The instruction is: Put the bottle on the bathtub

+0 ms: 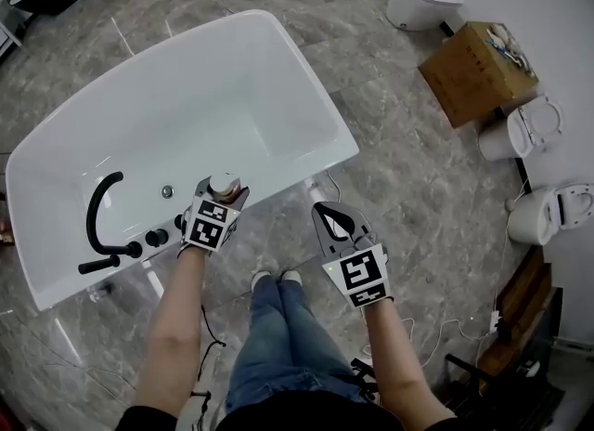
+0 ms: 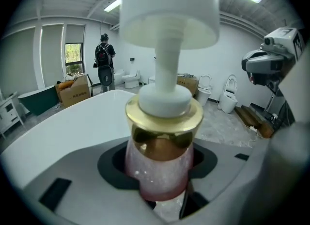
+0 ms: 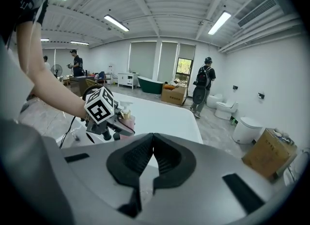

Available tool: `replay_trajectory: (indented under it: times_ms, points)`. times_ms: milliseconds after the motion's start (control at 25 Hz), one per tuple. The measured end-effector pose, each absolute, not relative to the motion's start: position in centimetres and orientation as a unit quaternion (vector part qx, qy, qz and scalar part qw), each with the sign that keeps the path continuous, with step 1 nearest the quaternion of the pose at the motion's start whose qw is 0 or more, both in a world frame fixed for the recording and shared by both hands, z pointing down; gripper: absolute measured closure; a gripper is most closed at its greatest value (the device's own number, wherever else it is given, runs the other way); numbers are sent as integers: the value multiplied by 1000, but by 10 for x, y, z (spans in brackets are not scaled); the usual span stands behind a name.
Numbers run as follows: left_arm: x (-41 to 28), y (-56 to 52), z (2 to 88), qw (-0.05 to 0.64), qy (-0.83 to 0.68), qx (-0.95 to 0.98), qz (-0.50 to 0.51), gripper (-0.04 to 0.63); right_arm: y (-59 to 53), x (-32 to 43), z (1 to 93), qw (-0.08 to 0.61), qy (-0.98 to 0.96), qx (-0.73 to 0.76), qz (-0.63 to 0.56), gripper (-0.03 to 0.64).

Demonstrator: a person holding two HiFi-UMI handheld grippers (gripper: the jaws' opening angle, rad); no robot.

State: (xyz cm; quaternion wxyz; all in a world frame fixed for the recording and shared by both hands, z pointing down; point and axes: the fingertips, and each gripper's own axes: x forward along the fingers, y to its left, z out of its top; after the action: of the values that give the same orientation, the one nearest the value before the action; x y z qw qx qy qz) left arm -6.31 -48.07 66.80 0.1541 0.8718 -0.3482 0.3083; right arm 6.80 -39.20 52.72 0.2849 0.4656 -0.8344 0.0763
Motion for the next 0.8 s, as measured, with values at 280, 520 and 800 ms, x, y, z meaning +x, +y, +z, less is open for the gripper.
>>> replay_trajectory:
  times_ms: [280, 520, 800]
  points:
    - [-62, -481, 692, 166, -361, 869, 295, 370, -385, 62, 547, 302, -838, 447, 85, 601]
    - [-55, -472, 700, 128, -352, 874, 311, 368, -374, 55, 551, 311, -844, 430, 77, 600]
    - [-56, -472, 704, 153, -390, 857, 300, 357, -361, 47, 548, 308, -852, 416, 76, 600]
